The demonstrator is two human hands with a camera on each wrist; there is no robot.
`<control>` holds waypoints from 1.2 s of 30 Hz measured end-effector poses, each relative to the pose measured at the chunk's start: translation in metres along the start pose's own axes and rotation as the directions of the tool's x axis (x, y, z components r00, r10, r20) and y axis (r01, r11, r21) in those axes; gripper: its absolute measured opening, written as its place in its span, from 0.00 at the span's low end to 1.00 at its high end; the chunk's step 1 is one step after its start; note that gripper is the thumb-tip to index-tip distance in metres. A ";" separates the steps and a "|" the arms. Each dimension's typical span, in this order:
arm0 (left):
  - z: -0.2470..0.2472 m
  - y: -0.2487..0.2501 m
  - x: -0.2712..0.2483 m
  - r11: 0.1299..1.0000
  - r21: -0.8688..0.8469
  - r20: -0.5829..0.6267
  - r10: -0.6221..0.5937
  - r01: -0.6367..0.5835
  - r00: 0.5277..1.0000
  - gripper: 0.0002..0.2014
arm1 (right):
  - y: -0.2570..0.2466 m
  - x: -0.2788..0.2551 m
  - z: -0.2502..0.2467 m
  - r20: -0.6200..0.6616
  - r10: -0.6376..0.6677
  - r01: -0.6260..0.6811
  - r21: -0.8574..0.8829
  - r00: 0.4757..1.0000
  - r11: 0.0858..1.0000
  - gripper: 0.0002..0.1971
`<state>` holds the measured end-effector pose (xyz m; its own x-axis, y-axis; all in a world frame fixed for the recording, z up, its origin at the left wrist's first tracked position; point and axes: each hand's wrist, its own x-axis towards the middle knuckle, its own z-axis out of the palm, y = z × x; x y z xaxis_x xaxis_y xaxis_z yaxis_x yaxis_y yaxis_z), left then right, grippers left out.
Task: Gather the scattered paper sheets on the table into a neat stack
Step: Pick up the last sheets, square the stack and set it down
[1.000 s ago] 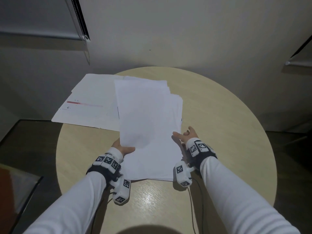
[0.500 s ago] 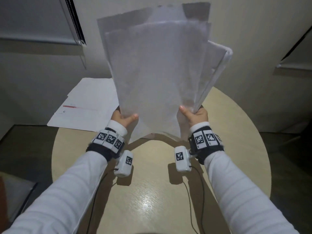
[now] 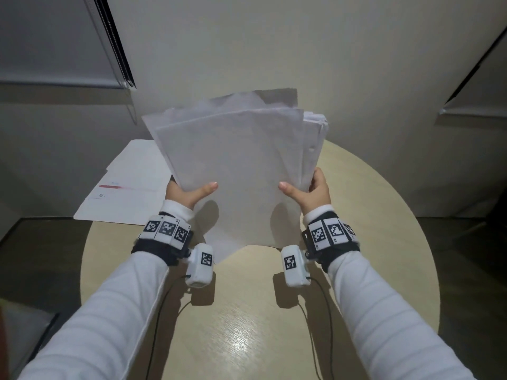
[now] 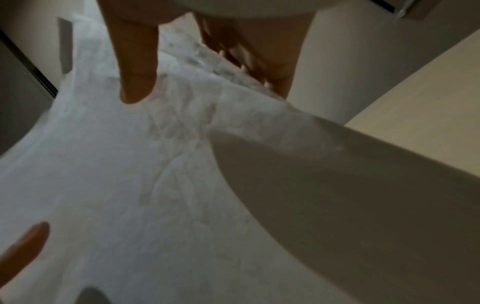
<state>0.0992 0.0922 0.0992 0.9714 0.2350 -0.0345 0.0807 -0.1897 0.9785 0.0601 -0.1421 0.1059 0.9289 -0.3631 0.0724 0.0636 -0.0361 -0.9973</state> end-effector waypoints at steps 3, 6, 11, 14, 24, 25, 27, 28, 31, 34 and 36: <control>0.011 0.005 -0.002 0.996 0.053 0.015 -0.069 0.068 0.997 0.33 | 0.000 -0.003 0.007 -0.054 -0.028 0.028 -0.004 0.998 1.000 0.25; 0.015 0.005 -0.008 0.993 0.094 0.002 -0.078 0.078 0.997 0.32 | 0.005 -0.007 0.008 -0.110 -0.004 0.005 0.015 0.994 1.000 0.21; 0.010 -0.009 -0.013 0.983 0.131 0.057 -0.140 0.132 0.989 0.32 | 0.024 -0.022 0.004 -0.067 0.129 -0.132 -0.035 0.989 0.991 0.21; 0.007 -0.010 -0.012 0.983 0.022 0.100 -0.181 0.180 0.978 0.12 | 0.025 -0.027 0.002 -0.076 0.142 -0.146 -0.055 0.987 0.988 0.23; 0.018 -0.007 -0.026 0.978 0.044 0.184 -0.210 0.206 0.960 0.30 | 0.018 -0.030 0.015 -0.200 0.227 -0.207 0.116 0.953 0.971 0.30; 0.019 -0.006 -0.027 0.984 0.006 0.150 -0.175 0.176 0.973 0.25 | 0.017 -0.029 0.015 -0.208 0.233 -0.213 0.114 0.950 0.970 0.29; 0.019 0.001 -0.033 0.990 -0.070 0.106 -0.112 0.120 0.988 0.22 | 0.016 -0.025 0.012 -0.196 0.190 -0.181 0.063 0.962 0.982 0.31; 0.018 0.000 -0.033 0.987 -0.097 0.086 -0.117 0.125 0.989 0.21 | 0.014 -0.024 0.010 -0.202 0.121 -0.129 -0.024 0.972 0.991 0.35; 0.020 -0.003 -0.029 0.971 -0.171 0.091 -0.153 0.167 0.984 0.14 | -0.010 -0.013 0.004 -0.330 -0.207 0.083 -0.352 0.921 0.932 0.54; 0.024 0.005 -0.022 0.981 -0.155 0.053 -0.113 0.120 0.992 0.12 | -0.068 -0.011 0.010 -0.202 -0.625 0.370 -0.656 0.754 0.658 0.61; 0.024 0.014 -0.013 0.995 -0.094 0.082 -0.032 0.039 0.996 0.11 | -0.108 -0.011 0.018 0.107 -0.668 0.469 -0.792 0.736 0.391 0.61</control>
<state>0.0926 0.0637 0.1081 0.9834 0.1616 -0.0822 0.0977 -0.0903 0.9911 0.0493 -0.1172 0.2121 0.6802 -0.1439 0.7188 0.1720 -0.9218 -0.3473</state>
